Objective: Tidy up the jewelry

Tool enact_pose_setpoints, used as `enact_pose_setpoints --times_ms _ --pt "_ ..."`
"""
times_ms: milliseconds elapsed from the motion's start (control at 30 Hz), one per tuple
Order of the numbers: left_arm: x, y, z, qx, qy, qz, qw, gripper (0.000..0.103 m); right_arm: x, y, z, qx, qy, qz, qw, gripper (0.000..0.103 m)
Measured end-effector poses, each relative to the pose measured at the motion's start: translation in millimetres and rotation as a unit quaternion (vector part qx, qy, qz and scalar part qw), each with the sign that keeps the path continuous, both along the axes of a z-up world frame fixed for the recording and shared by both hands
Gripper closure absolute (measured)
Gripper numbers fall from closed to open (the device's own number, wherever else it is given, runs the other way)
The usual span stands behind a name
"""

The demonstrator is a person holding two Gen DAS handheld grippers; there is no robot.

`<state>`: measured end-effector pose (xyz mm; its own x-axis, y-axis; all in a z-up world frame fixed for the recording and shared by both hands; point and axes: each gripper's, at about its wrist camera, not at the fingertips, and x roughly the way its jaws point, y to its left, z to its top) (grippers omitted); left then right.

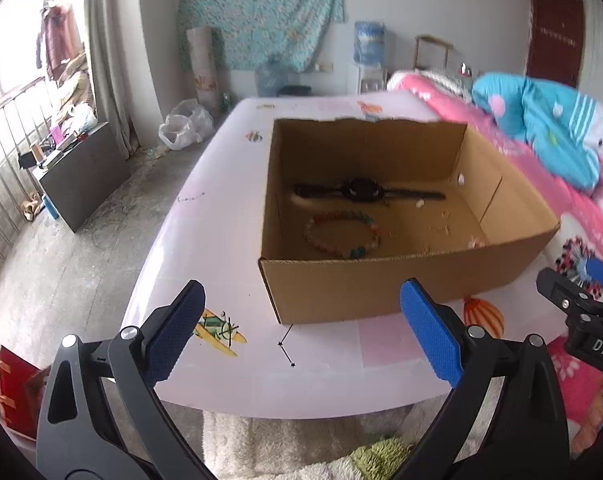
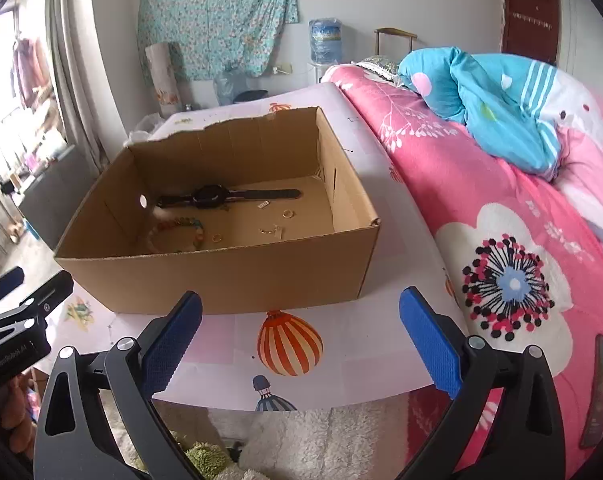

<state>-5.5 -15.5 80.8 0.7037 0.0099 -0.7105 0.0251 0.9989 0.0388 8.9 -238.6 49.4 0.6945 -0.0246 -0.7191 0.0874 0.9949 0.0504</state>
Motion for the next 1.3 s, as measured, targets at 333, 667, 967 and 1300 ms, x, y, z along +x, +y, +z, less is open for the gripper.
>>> enact_pose_setpoints --times_ms 333,667,967,1300 --pt "4 8 -16 -0.028 0.055 0.031 0.9976 0.008 8 25 -12 -0.007 0.029 0.023 0.999 0.007" --pt "2 7 -18 -0.027 0.063 0.027 0.9973 0.008 8 31 -10 -0.015 0.035 0.024 0.999 0.007" --pt "3 3 -22 -0.026 0.073 0.019 0.9968 0.008 9 31 -13 -0.007 0.046 0.025 0.999 0.007" --pt "4 5 -23 -0.03 0.074 0.021 0.9966 0.008 10 32 -13 -0.009 0.048 0.024 0.999 0.007"
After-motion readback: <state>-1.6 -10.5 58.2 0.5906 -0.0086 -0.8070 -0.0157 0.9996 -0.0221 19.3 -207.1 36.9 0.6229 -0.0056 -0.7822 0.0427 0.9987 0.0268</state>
